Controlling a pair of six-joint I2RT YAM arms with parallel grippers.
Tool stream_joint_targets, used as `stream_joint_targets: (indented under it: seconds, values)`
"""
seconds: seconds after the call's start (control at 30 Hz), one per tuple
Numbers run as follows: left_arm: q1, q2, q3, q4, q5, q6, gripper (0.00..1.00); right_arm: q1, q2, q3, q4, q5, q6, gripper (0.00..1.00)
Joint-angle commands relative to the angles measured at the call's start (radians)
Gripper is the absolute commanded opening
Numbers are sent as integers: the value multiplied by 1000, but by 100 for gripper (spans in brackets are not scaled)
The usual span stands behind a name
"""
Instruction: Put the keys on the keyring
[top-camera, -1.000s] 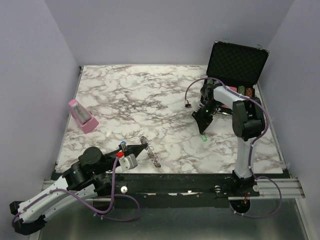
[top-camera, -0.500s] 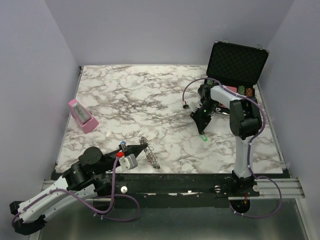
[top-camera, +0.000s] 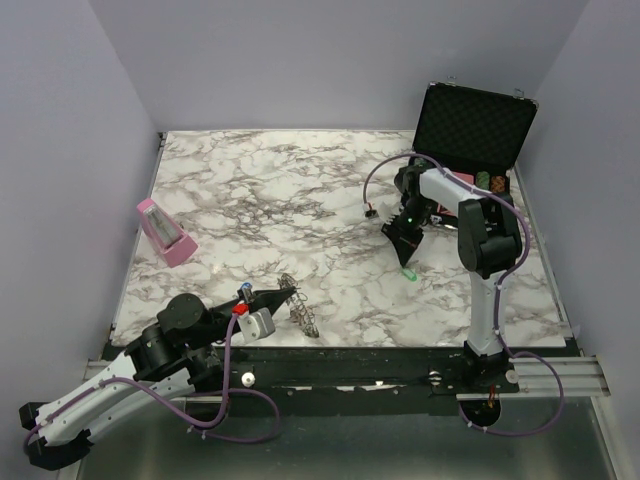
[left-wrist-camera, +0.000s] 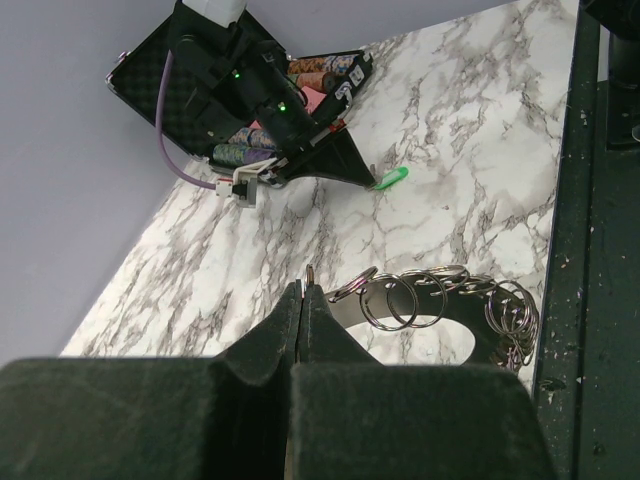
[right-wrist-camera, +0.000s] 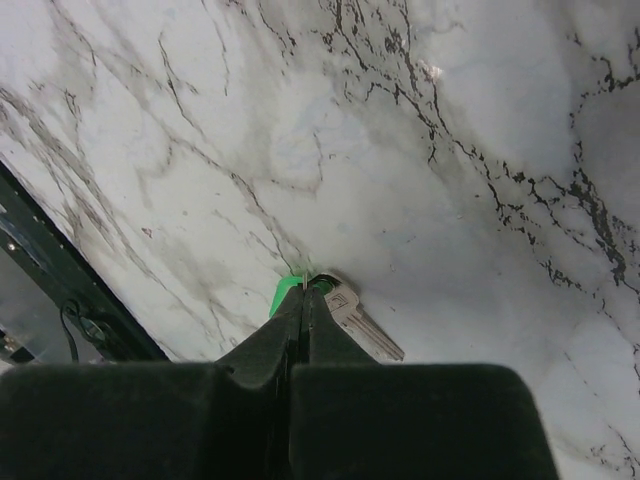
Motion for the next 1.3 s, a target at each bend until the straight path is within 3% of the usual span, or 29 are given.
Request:
stream_joint_targets:
  seconds: [0.0, 0.13, 0.7, 1.07, 1.27]
  values:
    - [0, 1, 15, 33, 3, 9, 0, 4, 19, 31, -37, -10, -16, 1]
    - [0, -1, 18, 33, 2, 9, 0, 6, -5, 8, -2, -35, -7, 0]
    - [0, -6, 16, 33, 2, 8, 0, 4, -290, -304, 461, -137, 157, 0]
    - [-1, -7, 18, 31, 6, 8, 0, 4, -536, -647, 956, -144, 304, 0]
    - [0, -10, 19, 31, 8, 8, 0, 4, -565, -729, 1056, -144, 332, 0]
